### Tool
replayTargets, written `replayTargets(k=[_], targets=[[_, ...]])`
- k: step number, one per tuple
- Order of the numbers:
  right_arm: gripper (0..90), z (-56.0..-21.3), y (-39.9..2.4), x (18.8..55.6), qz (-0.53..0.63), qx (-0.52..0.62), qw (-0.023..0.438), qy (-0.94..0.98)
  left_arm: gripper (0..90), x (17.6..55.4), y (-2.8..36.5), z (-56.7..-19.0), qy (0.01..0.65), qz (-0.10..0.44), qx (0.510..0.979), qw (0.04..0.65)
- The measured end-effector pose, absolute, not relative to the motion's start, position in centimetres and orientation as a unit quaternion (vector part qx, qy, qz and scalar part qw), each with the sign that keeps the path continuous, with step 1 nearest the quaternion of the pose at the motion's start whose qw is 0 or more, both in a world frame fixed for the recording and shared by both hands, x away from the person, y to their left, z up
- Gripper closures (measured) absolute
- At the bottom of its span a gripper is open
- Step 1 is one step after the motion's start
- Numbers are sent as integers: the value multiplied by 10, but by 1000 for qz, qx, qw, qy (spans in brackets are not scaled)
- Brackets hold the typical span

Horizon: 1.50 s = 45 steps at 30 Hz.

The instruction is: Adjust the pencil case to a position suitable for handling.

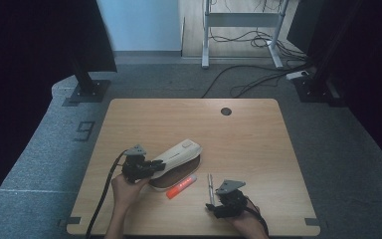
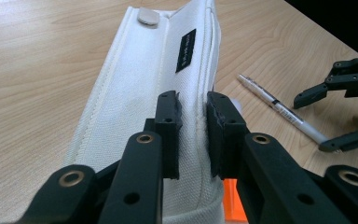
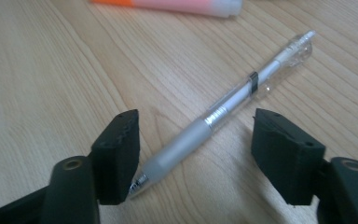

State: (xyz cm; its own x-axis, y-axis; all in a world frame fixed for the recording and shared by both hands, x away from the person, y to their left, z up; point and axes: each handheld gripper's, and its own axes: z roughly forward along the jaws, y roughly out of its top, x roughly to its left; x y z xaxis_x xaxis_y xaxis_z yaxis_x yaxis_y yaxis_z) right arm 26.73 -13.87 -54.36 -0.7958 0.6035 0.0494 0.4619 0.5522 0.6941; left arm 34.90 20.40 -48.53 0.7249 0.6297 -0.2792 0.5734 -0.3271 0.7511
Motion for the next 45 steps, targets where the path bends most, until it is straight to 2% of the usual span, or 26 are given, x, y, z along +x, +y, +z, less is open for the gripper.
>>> replayTargets(k=[12, 16, 21, 23, 30, 45], targets=[[476, -538, -169, 269, 326, 318, 125, 882, 754, 349, 204, -485, 370, 31, 814, 447], [562, -537, -182, 267, 320, 334, 126, 877, 754, 349, 204, -486, 370, 31, 814, 447], [742, -536, -190, 261, 325, 348, 116, 872, 753, 349, 203, -486, 370, 31, 814, 447], [781, -536, -189, 260, 327, 343, 109, 873, 753, 349, 203, -486, 370, 32, 814, 447], [789, -537, -188, 270, 329, 345, 126, 870, 754, 349, 204, -485, 370, 33, 814, 447], [790, -519, -190, 274, 359, 339, 116, 862, 756, 348, 203, -485, 370, 38, 813, 448]])
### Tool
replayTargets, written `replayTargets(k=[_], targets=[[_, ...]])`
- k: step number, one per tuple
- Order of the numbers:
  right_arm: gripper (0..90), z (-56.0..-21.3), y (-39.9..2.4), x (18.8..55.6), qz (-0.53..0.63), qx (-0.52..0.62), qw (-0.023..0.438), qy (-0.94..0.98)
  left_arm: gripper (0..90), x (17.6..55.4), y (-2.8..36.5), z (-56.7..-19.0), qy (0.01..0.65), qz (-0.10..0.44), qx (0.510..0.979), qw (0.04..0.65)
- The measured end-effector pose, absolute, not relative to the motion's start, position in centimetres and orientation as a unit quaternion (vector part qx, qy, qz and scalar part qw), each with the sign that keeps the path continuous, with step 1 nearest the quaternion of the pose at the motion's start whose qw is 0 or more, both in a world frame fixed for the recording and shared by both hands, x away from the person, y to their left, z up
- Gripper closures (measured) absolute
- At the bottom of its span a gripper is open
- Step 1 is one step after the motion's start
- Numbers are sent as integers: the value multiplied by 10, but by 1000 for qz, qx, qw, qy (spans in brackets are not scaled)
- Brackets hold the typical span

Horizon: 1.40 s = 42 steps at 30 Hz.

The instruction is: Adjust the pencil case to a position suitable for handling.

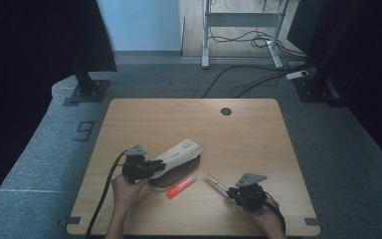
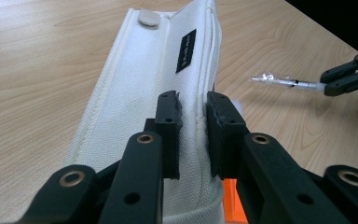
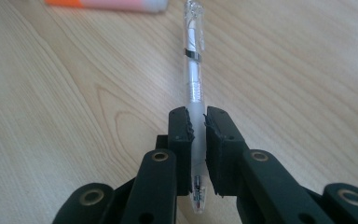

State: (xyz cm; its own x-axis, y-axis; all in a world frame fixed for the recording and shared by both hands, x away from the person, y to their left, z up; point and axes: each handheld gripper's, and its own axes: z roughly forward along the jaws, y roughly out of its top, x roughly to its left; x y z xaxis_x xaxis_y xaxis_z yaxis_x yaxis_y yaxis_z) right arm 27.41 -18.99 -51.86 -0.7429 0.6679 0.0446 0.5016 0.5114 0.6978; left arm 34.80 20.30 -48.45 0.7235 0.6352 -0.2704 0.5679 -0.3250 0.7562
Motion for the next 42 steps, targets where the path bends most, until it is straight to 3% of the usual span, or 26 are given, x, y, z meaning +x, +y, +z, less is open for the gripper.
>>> replayTargets(k=[42], targets=[[789, -501, -108, 329, 371, 269, 93, 884, 761, 347, 204, -482, 368, 37, 809, 457]])
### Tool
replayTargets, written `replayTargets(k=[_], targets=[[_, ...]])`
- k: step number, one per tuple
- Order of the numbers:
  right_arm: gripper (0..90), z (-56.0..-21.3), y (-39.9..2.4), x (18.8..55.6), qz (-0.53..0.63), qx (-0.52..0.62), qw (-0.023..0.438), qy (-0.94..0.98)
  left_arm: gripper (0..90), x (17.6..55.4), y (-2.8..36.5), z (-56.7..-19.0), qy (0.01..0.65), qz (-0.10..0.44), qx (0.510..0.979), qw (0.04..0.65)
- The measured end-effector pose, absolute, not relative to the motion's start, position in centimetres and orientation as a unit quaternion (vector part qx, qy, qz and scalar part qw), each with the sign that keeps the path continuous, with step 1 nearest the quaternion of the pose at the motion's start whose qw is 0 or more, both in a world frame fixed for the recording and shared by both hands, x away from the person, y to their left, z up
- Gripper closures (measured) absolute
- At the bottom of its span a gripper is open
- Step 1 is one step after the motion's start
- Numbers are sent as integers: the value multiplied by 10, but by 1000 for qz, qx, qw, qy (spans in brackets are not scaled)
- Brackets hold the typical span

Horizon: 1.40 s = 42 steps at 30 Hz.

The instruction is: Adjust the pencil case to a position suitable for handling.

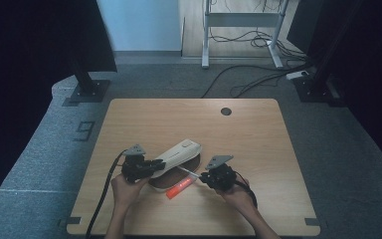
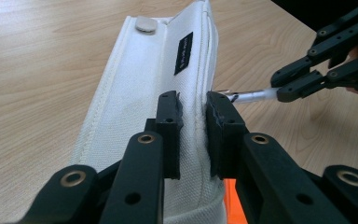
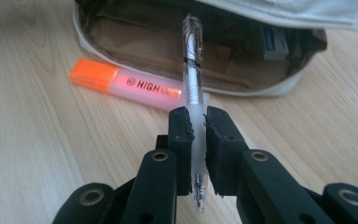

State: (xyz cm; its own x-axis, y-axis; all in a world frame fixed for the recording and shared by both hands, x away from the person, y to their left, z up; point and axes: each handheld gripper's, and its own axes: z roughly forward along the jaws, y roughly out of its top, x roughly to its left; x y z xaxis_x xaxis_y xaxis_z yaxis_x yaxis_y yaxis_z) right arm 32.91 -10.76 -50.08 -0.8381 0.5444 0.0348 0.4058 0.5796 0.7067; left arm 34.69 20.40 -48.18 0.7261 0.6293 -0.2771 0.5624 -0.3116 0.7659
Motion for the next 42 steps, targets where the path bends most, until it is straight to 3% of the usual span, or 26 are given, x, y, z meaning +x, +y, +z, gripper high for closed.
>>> replayTargets(k=[22, 35, 37, 42], targets=[[789, -515, -46, 356, 363, 233, 90, 898, 761, 347, 203, -481, 367, 37, 809, 457], [774, -524, -32, 367, 354, 223, 97, 903, 759, 347, 203, -482, 367, 41, 811, 453], [762, -524, -33, 369, 352, 222, 98, 904, 759, 347, 204, -482, 367, 38, 811, 455], [638, -521, -37, 370, 349, 225, 99, 904, 760, 347, 204, -482, 366, 38, 811, 454]])
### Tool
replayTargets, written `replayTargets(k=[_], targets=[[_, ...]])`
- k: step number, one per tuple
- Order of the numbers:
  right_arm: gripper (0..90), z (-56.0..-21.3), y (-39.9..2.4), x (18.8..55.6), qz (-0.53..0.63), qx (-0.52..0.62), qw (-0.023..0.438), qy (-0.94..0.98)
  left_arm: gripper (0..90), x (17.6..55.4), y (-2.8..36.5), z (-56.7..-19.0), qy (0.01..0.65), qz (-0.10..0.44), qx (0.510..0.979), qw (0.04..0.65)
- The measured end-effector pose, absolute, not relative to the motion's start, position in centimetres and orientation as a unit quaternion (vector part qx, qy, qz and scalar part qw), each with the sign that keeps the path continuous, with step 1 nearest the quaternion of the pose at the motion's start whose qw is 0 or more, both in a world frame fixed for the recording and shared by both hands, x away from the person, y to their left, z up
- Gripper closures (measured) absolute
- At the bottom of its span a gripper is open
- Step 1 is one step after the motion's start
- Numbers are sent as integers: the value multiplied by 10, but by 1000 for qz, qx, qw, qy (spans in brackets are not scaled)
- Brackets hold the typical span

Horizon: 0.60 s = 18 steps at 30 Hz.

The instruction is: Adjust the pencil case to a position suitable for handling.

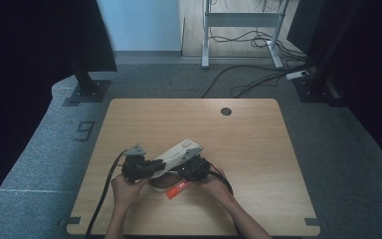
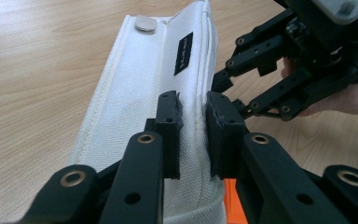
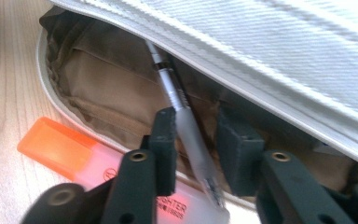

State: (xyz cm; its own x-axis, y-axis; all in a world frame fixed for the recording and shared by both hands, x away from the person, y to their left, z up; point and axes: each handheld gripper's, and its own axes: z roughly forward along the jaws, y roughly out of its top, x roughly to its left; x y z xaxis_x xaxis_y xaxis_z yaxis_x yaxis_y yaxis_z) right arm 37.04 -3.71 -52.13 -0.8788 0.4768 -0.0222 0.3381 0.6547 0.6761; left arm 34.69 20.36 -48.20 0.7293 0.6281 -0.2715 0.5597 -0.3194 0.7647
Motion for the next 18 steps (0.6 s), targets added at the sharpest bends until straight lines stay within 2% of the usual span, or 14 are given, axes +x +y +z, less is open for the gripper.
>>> replayTargets(k=[8, 18], targets=[[591, -521, -53, 369, 334, 231, 114, 907, 760, 347, 204, -482, 366, 37, 811, 454], [590, -525, -58, 375, 324, 237, 127, 907, 760, 347, 203, -482, 366, 35, 812, 453]])
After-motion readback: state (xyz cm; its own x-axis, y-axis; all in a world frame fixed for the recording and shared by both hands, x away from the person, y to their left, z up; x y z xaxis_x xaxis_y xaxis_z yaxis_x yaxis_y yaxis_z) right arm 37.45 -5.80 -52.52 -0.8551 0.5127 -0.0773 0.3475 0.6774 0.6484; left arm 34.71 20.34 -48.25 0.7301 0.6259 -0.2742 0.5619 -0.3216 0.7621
